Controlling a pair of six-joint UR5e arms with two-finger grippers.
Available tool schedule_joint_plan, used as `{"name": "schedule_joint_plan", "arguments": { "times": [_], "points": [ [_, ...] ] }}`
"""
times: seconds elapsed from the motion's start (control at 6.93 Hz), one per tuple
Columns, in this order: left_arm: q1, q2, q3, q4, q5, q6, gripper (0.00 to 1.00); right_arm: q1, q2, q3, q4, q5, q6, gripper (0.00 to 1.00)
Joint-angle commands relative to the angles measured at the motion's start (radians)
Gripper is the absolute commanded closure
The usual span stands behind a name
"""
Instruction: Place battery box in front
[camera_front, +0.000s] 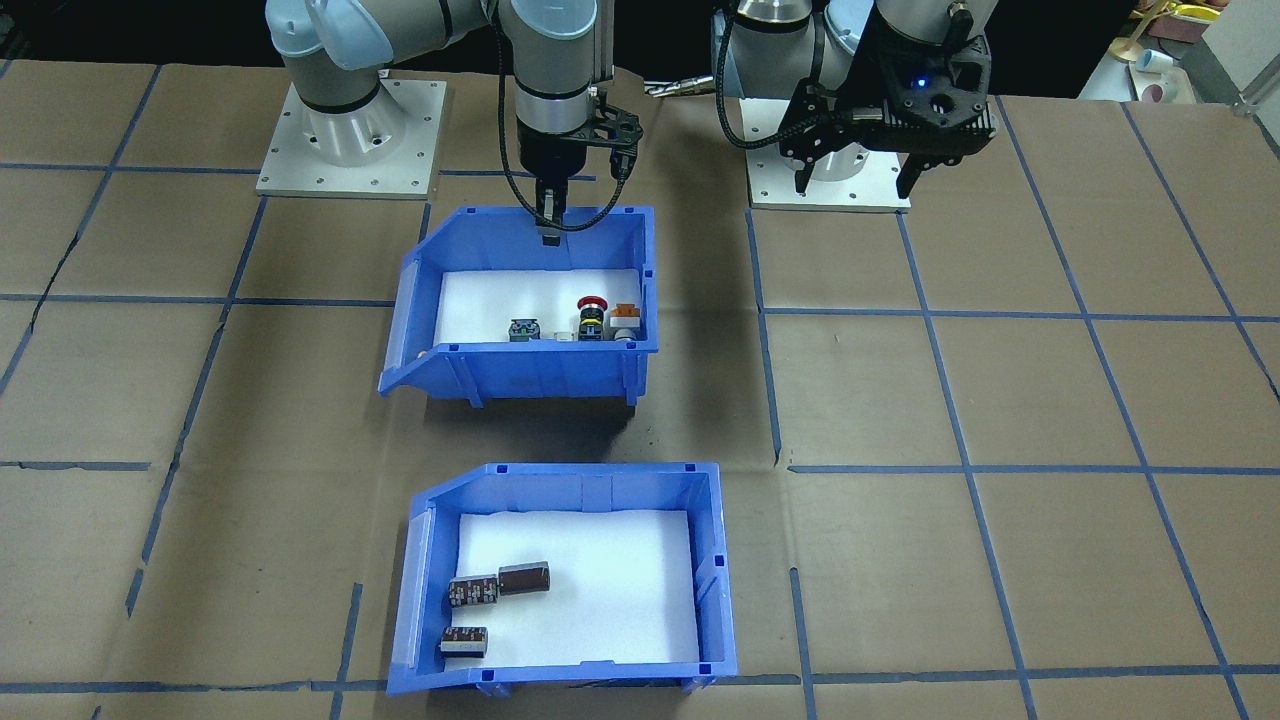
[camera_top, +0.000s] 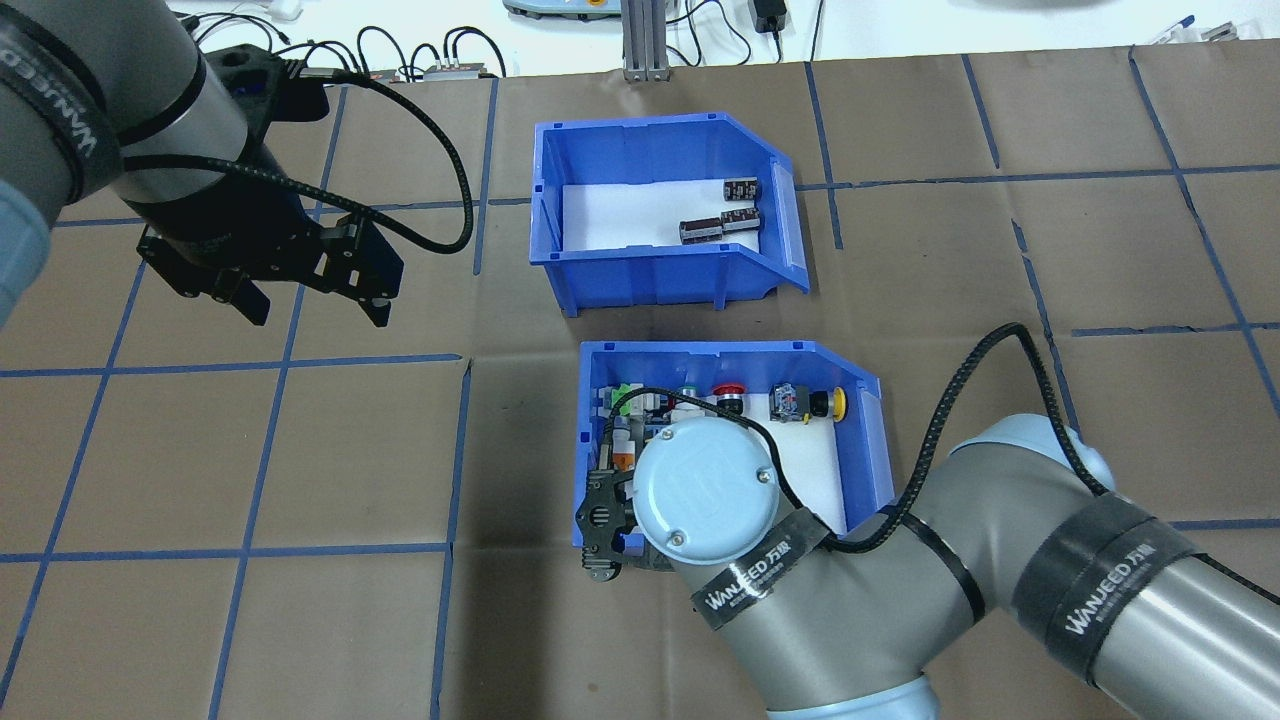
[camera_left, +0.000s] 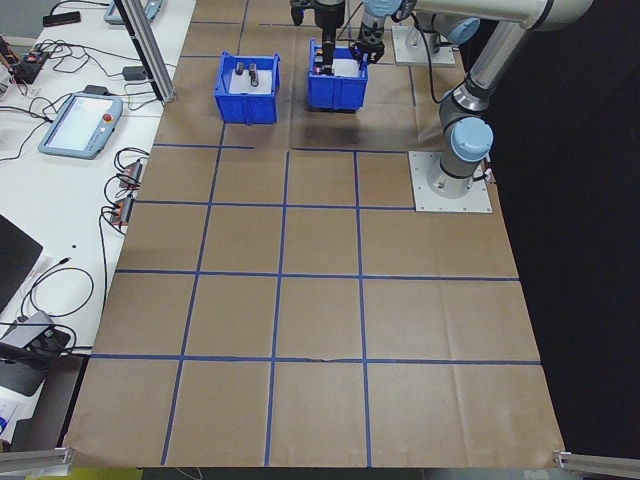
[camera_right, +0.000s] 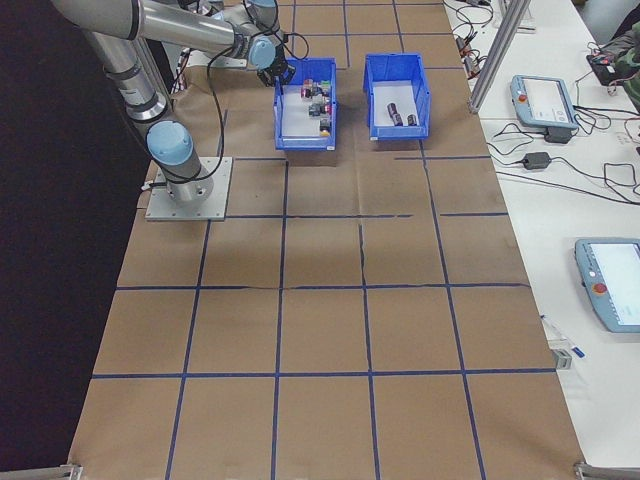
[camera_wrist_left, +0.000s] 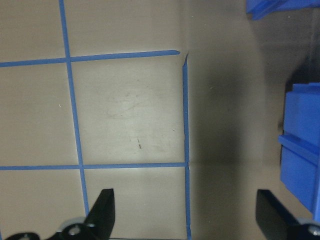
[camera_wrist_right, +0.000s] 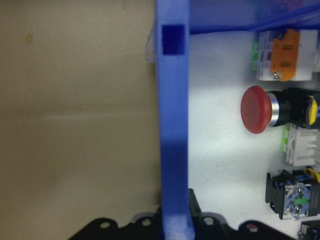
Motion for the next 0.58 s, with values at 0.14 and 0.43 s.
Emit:
{"name": "schedule_joint_plan", "arguments": {
  "times": [0.14, 0.43],
  "points": [
    [0.014, 0.140, -0.139, 0.038, -0.026, 0.109, 0.01, 0.011, 0.018, 0.006, -0.015, 0.001, 0.007, 0.00],
    [0.014, 0.145, -0.118, 0.036, 0.061, 0.102, 0.01, 0.000, 0.000, 0.000, -0.006, -0.005, 0.007, 0.00]
  ]
}}
